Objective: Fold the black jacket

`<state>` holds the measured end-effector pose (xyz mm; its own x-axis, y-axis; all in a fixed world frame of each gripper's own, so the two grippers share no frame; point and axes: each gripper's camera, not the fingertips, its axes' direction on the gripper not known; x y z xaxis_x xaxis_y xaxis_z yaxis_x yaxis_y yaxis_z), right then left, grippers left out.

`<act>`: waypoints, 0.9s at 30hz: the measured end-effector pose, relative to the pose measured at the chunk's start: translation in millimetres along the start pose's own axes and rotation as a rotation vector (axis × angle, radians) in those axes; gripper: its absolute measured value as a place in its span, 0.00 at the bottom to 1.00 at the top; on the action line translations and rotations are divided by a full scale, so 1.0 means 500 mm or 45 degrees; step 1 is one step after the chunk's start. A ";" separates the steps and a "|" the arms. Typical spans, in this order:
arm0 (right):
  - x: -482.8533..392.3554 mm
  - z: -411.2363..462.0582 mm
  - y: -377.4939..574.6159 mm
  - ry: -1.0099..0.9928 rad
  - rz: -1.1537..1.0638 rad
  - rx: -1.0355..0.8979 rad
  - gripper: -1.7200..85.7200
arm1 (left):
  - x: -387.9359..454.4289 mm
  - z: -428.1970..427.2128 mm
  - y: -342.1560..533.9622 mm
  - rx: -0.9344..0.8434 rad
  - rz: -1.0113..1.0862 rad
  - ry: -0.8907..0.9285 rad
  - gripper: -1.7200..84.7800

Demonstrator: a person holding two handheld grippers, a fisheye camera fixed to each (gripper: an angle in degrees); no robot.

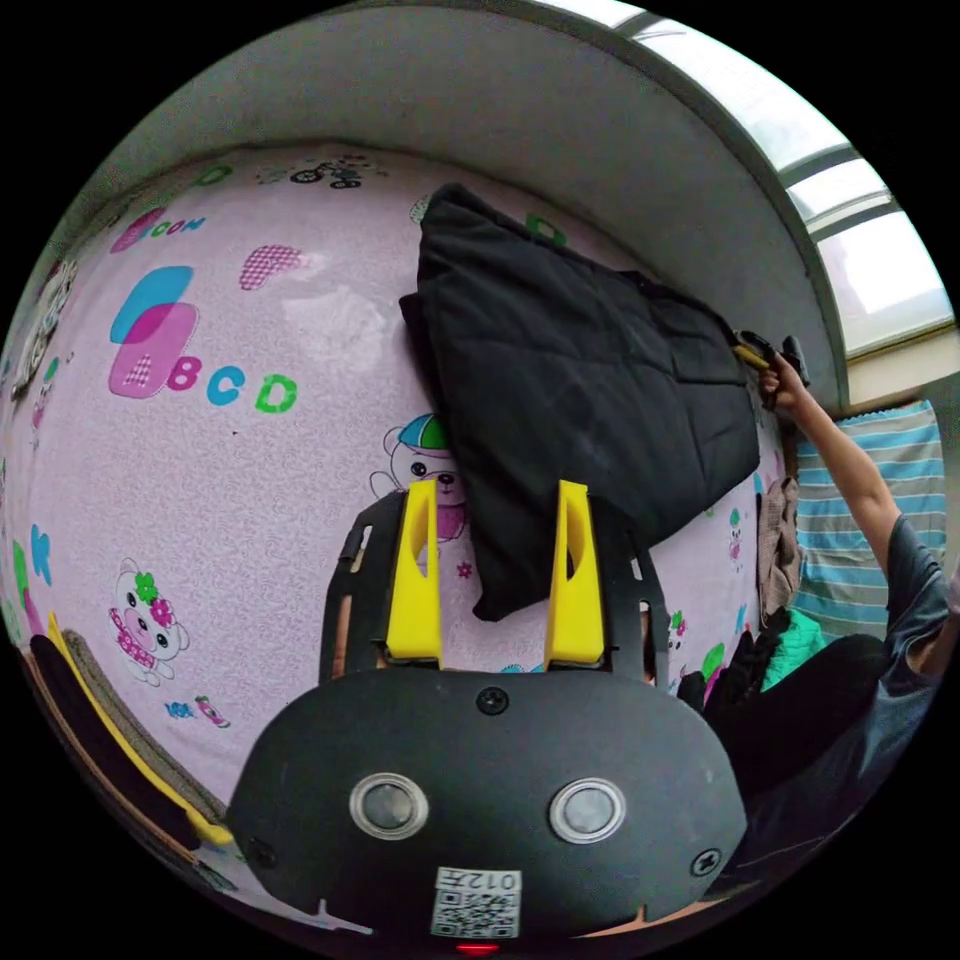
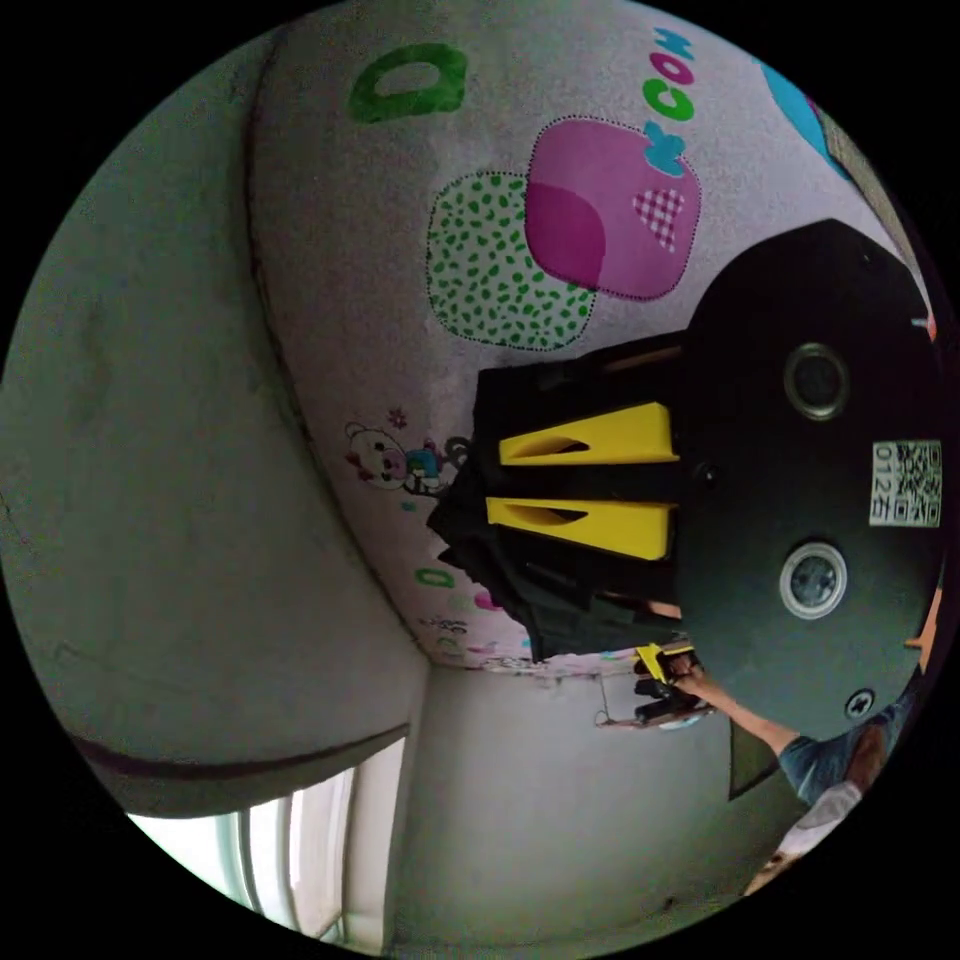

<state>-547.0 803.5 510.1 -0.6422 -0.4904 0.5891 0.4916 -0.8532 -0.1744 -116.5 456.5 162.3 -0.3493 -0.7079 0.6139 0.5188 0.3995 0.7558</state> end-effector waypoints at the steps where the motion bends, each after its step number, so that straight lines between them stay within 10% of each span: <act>1: 0.000 -0.014 -0.005 -0.002 -0.015 -0.043 0.09 | -0.002 -0.006 0.003 0.009 -0.009 -0.003 0.19; 27: -0.113 -0.058 0.221 0.373 -0.683 -0.488 0.11 | 0.088 -0.025 -0.033 -0.146 0.276 -0.153 0.15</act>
<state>-473.4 731.7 434.8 -0.8951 0.0318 0.4448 -0.1420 -0.9659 -0.2167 -130.6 411.3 173.8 -0.3074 -0.5359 0.7863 0.6742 0.4604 0.5774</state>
